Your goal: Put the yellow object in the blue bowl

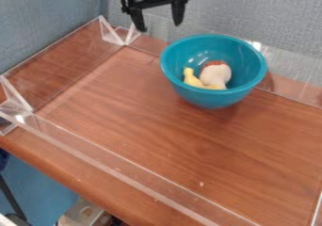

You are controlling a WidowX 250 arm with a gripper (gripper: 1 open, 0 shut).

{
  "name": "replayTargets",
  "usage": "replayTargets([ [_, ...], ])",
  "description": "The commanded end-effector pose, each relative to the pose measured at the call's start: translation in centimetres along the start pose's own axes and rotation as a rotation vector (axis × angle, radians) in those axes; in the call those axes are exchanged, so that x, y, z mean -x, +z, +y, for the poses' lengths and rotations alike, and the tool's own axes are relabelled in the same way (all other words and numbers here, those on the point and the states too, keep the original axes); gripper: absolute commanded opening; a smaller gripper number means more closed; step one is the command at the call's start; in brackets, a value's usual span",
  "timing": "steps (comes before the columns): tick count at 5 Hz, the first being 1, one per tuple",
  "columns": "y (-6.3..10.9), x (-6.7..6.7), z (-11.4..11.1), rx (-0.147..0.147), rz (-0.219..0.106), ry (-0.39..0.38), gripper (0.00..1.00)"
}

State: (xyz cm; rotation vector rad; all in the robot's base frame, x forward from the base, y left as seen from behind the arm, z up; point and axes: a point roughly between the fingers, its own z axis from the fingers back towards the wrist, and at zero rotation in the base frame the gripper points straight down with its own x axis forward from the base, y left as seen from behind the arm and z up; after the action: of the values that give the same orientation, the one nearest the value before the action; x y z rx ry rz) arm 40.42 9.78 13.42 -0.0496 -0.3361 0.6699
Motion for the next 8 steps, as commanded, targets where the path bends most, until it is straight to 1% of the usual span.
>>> replayTargets([
  [1,3.4,-2.9,-0.3,0.036,-0.051,-0.021,0.00],
  [2,4.0,-2.5,-0.7,0.034,-0.033,-0.081,1.00],
  [3,4.2,-0.4,-1.2,-0.002,-0.023,-0.035,1.00],
  [4,4.3,1.2,-1.8,-0.041,-0.018,0.097,1.00],
  [5,3.7,0.5,-1.0,-0.082,-0.030,0.233,1.00],
  [6,3.1,-0.8,0.3,-0.127,-0.044,0.377,1.00],
  [7,0.5,-1.0,1.6,-0.136,-0.040,0.344,1.00],
  [8,-0.9,-0.2,1.8,-0.123,-0.005,0.273,1.00],
])
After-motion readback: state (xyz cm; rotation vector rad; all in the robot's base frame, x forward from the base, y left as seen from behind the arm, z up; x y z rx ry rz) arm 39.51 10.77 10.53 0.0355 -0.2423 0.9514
